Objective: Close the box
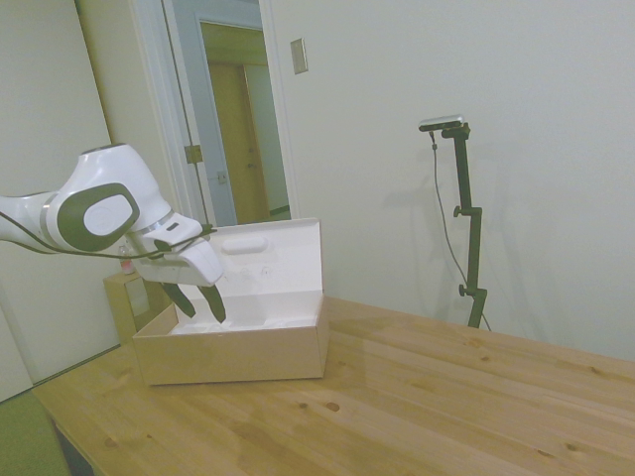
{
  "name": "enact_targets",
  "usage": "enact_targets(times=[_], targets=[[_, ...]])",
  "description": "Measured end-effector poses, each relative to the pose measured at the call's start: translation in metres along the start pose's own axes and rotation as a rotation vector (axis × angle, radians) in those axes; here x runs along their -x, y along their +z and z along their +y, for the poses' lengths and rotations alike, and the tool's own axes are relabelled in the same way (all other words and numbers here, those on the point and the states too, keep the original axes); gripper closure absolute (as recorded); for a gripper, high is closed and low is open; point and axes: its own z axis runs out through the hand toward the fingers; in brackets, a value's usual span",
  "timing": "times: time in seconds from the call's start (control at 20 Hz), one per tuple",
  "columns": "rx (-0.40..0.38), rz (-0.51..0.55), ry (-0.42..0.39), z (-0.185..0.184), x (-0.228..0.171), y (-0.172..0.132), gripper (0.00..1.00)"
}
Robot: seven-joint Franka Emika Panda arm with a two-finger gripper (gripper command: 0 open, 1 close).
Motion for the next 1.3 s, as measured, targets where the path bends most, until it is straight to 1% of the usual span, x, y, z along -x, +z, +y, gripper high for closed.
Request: enact_targets(times=[0.4, 0.55, 0.75, 0.95, 1.1, 1.3], targets=[[-0.077, 0.114, -0.100, -0.034, -0.021, -0.057, 0.00], [-0.090, 0.146, -0.132, -0.057, -0.032, -0.071, 0.00], [-0.102, 0.155, -0.185, -0.098, -0.041, -0.073, 0.00], [-0.114, 0.174, -0.243, -0.130, -0.041, -0.078, 0.00], [-0.114, 0.203, -0.259, -0.149, -0.042, -0.083, 0.00], [-0.113, 0.207, -0.284, -0.172, -0.050, -0.075, 0.00]])
